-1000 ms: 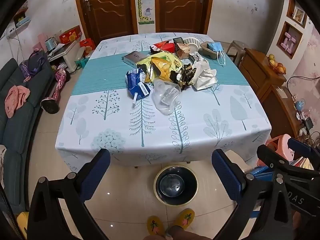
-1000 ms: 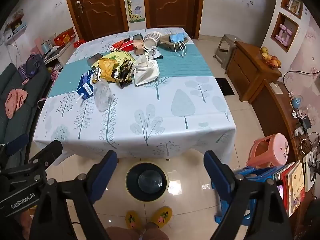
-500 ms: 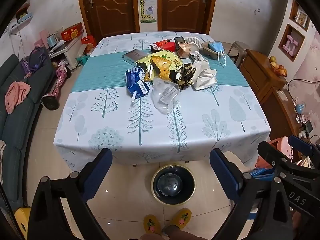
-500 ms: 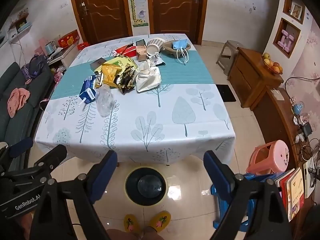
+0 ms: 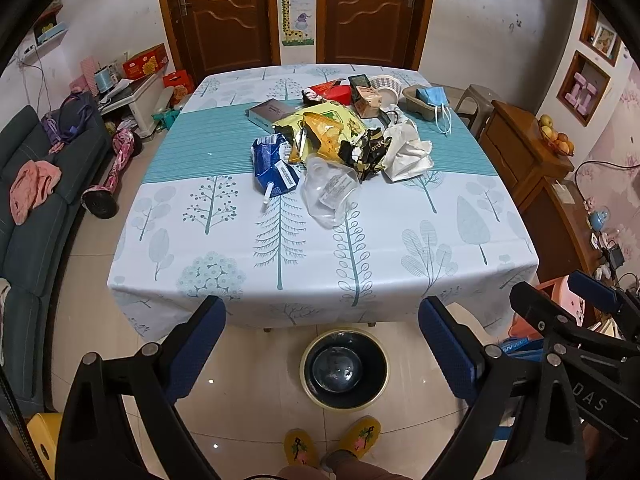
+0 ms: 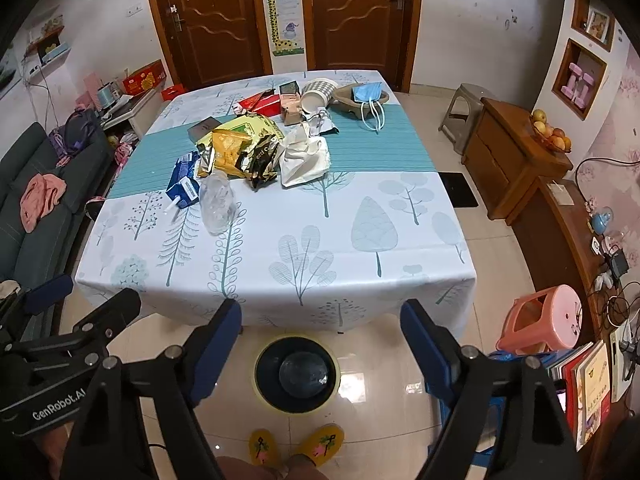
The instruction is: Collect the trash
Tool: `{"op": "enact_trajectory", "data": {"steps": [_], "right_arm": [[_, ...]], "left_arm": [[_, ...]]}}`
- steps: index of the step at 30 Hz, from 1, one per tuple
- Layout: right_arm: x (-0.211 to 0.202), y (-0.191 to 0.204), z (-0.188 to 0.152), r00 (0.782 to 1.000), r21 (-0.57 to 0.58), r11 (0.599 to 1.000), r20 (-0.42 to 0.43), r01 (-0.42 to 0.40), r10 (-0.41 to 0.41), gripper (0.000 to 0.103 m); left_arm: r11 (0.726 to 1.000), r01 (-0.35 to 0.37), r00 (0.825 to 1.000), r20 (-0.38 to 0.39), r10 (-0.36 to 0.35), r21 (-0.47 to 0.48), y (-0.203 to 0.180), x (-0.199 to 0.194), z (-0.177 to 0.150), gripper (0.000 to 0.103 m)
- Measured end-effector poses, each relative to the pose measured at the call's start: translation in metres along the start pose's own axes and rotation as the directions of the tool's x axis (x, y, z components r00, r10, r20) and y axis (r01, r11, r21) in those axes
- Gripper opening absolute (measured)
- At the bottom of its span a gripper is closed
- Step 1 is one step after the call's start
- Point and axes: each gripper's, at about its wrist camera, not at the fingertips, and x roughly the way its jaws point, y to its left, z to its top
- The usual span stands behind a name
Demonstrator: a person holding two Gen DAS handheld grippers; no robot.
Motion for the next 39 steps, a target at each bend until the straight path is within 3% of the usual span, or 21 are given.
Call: {"op": "enact_trajectory", "data": {"steps": [39], "right_arm": [[-0.004, -0.005, 0.0, 0.999, -0.002, 0.999, 0.011, -0.038, 0.038, 0.082]], "left_arm": [[1.0, -0.024, 1.0, 0.008, 0.024, -0.014, 0.001, -0.01, 0.002, 0.096]]}}
